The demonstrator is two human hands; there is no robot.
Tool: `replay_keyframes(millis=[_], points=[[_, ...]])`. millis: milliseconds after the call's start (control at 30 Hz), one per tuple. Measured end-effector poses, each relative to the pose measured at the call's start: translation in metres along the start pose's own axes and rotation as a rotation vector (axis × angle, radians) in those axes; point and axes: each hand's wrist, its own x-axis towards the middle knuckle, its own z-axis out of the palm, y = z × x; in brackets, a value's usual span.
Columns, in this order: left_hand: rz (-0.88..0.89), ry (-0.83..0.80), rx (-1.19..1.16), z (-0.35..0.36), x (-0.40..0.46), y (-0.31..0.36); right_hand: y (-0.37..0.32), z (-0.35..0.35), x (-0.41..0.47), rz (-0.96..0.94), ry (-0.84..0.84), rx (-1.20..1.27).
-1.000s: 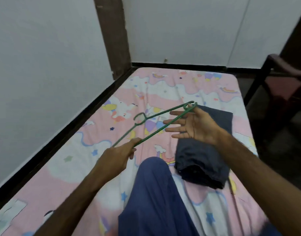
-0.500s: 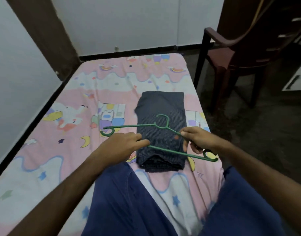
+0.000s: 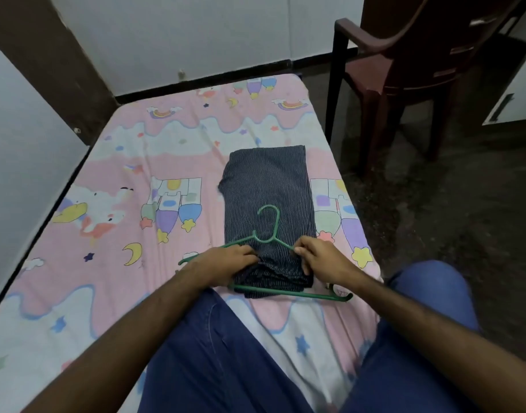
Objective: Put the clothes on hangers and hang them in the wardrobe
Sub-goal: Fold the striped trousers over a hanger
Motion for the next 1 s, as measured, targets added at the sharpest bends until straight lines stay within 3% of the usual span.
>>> replay_keyframes(millis=[133,300,533,633,1000], points=[[0.056,-0.13,0.134,0.005,0.011,-0.004,0.006,0.006,-0.008,-0.022,-0.063,0.052],[0.053,-0.099,0.077,0.014,0.009,-0.001,0.014,0.005,-0.01,-0.093,-0.084,-0.038],[-0.009,0.066,-0.196,0.007,0.008,-0.017,0.012,0.01,-0.011,-0.075,0.029,-0.08],[0.014,0.214,-0.328,0.005,0.009,-0.025,0.014,0.013,-0.012,-0.066,0.062,-0.092],[0.071,0.452,-0.487,-0.034,-0.006,-0.037,0.008,-0.022,0.018,-0.056,0.127,0.061]])
